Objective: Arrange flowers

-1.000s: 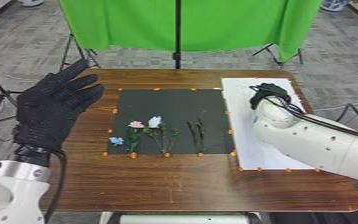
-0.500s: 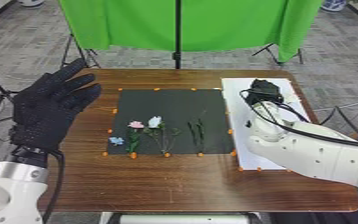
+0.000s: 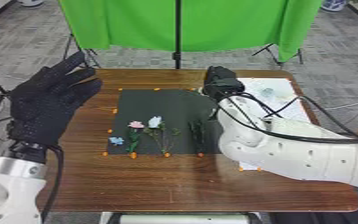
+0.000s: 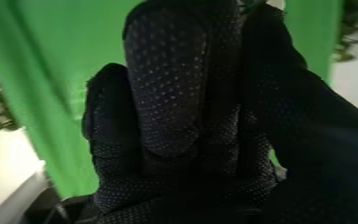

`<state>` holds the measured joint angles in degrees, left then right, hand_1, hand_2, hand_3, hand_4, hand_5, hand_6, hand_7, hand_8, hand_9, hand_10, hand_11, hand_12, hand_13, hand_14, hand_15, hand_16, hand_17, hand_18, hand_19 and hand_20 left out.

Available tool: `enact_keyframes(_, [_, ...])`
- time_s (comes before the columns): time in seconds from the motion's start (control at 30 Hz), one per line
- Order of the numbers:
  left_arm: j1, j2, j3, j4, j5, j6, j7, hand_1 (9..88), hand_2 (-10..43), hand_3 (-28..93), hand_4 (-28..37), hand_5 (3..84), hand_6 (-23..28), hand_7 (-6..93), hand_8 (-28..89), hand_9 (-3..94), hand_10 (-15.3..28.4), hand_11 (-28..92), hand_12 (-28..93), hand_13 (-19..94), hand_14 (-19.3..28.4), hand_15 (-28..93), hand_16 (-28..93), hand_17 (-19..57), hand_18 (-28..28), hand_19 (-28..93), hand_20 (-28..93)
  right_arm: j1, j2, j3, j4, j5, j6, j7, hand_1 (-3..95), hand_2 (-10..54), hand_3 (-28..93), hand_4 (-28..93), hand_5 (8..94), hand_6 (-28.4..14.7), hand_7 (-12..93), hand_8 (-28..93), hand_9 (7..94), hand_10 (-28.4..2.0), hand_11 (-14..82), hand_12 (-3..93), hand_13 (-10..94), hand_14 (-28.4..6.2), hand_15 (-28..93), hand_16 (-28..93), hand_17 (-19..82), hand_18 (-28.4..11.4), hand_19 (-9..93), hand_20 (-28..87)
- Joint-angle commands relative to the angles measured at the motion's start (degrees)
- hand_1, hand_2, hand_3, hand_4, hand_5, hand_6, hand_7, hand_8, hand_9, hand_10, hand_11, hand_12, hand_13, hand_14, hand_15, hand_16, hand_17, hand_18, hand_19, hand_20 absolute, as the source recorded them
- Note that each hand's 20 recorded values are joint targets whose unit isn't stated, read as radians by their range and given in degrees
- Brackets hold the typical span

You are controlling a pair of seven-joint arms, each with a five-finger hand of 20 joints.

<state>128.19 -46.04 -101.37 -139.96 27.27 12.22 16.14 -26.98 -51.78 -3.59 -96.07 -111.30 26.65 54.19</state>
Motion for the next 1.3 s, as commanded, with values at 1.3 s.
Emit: enact_keyframes(1.3, [-0.74, 0.45, 0.76, 1.61, -0.27, -2.01, -1.18, 22.2, 7.8, 78, -21.7, 39.1, 11.9, 13.4, -9, 31.3, 22.0, 31, 11, 25, 28.4, 56, -11, -6.5, 28.4, 74, -14, -0.68, -9.84, -8.51, -1.77, 1.07, -4.75, 0.77, 43.1, -9.5, 74, -28, 71.4, 2.3, 15, -10, 90.0, -7.9, 20.7, 21.6, 86, -2.9, 52, 19, 47, -16.4, 93, 14])
